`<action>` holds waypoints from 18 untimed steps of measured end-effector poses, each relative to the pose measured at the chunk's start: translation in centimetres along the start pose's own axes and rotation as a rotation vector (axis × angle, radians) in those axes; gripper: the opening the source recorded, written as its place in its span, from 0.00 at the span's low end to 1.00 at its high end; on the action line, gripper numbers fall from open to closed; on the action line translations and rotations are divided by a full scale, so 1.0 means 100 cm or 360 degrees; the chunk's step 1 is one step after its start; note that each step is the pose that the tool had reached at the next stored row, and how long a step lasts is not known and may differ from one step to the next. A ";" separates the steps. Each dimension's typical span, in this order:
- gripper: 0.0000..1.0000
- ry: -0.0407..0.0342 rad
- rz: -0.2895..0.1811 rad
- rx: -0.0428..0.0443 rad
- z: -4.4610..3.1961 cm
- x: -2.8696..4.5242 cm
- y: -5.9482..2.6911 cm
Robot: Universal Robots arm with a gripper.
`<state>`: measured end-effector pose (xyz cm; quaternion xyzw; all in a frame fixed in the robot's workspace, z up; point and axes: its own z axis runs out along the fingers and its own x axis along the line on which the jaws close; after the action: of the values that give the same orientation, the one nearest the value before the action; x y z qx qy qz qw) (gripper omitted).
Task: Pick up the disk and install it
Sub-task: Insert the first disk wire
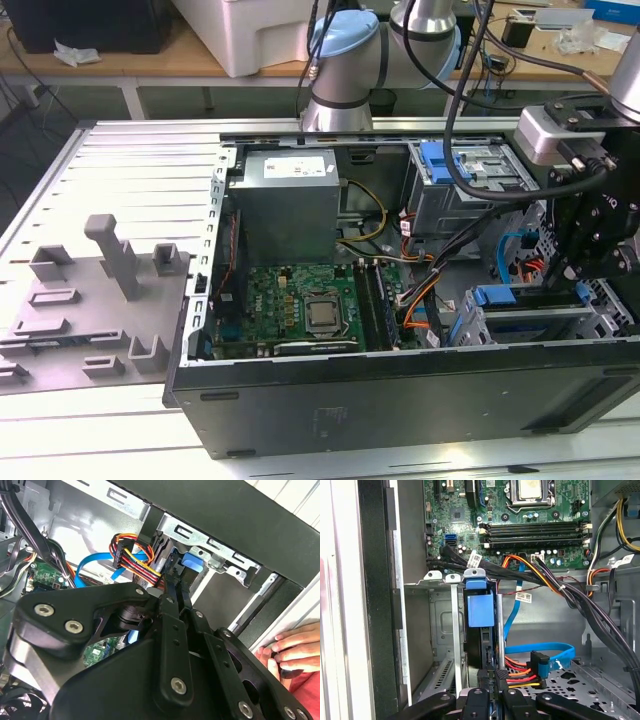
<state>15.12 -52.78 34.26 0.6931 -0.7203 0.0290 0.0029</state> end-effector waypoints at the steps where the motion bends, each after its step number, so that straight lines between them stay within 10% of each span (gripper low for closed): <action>1: 0.16 0.0000 0.0000 0.0000 0.0000 0.0000 0.0000; 18: 0.16 0.0000 0.0000 0.0000 0.0019 -0.0001 0.0001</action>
<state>15.12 -52.78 34.07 0.6931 -0.7203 0.0289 0.0028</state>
